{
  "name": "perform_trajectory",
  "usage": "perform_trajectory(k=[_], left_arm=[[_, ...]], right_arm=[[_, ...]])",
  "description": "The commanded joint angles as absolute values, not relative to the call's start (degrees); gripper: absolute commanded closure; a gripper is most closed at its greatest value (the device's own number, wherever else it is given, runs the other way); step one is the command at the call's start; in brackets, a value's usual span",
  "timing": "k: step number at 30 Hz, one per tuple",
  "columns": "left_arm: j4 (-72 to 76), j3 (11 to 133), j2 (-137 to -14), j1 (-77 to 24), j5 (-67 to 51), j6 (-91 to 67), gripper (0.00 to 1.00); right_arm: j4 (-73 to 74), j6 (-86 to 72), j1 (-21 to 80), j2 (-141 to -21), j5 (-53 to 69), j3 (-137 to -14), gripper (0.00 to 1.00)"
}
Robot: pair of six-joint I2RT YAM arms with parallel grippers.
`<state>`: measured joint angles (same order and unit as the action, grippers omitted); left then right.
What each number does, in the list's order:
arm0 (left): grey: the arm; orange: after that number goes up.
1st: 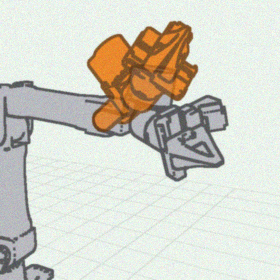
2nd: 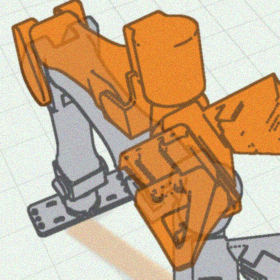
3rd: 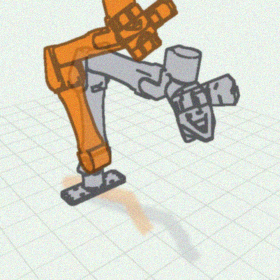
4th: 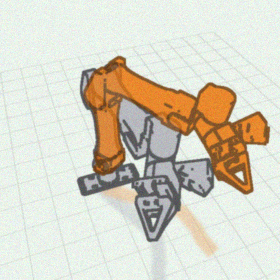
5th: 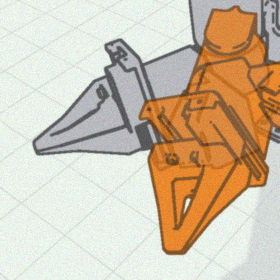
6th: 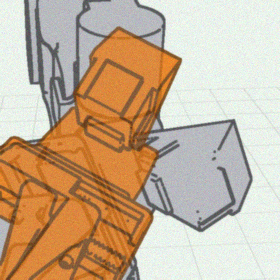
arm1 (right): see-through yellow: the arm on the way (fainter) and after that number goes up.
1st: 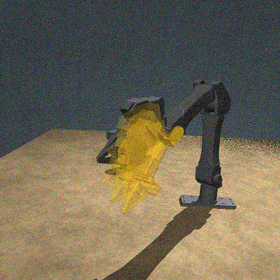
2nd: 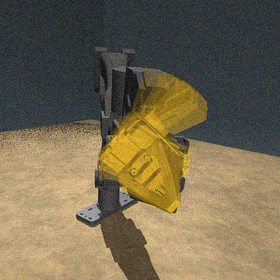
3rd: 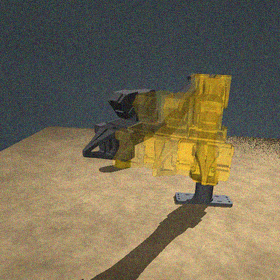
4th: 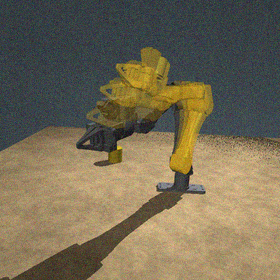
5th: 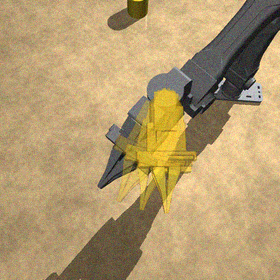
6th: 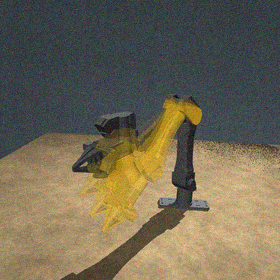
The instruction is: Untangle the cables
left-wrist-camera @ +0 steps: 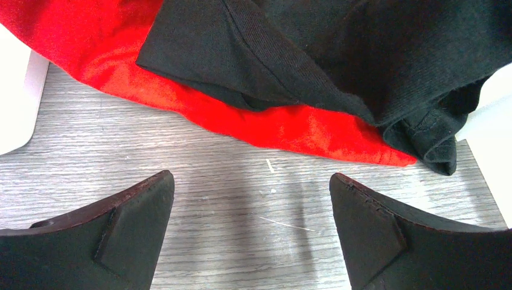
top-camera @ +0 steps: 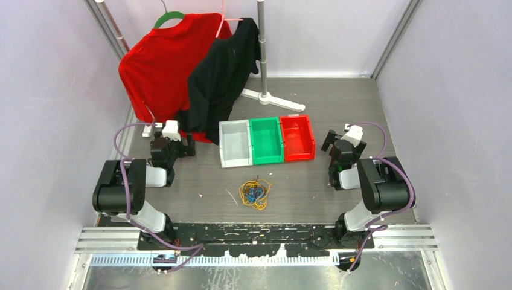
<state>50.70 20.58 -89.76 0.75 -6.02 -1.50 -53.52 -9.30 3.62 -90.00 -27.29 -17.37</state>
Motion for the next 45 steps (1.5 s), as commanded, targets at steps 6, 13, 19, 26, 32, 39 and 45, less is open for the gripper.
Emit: perform_trajectory(k=[6,13,19,26,32,39,45], left_arm=[[52.94,21.08,-88.86,0.59,-5.45,-1.67,0.01],[52.93,21.02,-88.85,0.53,-5.45,-1.67,0.01],[53.37,20.74,-88.77,0.55,-5.71,-1.67,0.01],[48.40,22.07,-84.64,0.56,-7.26,-0.95,0.01],[17.61,33.07,-75.93,0.63,-14.45,6.03,0.01],[-9.78,43.88,-68.56,0.70,-19.22,10.27,0.01],[-25.81,47.84,-62.80,0.72,-28.42,13.79,0.01]], right_arm=[[-56.33,-9.05,3.37,-88.76,-27.29,-18.83,0.00],[-53.09,-10.54,1.74,-88.12,-25.16,-19.81,0.00],[-42.89,-14.12,1.80,-81.64,-35.88,-22.74,0.00],[-16.40,-22.68,1.82,-66.43,-35.44,-30.52,0.00],[-2.25,-39.99,1.74,-60.11,-18.04,-37.80,0.00],[10.51,-46.93,6.12,-59.59,-2.26,-43.62,0.00],[21.93,-54.90,32.73,-58.92,-17.18,-43.79,0.04]])
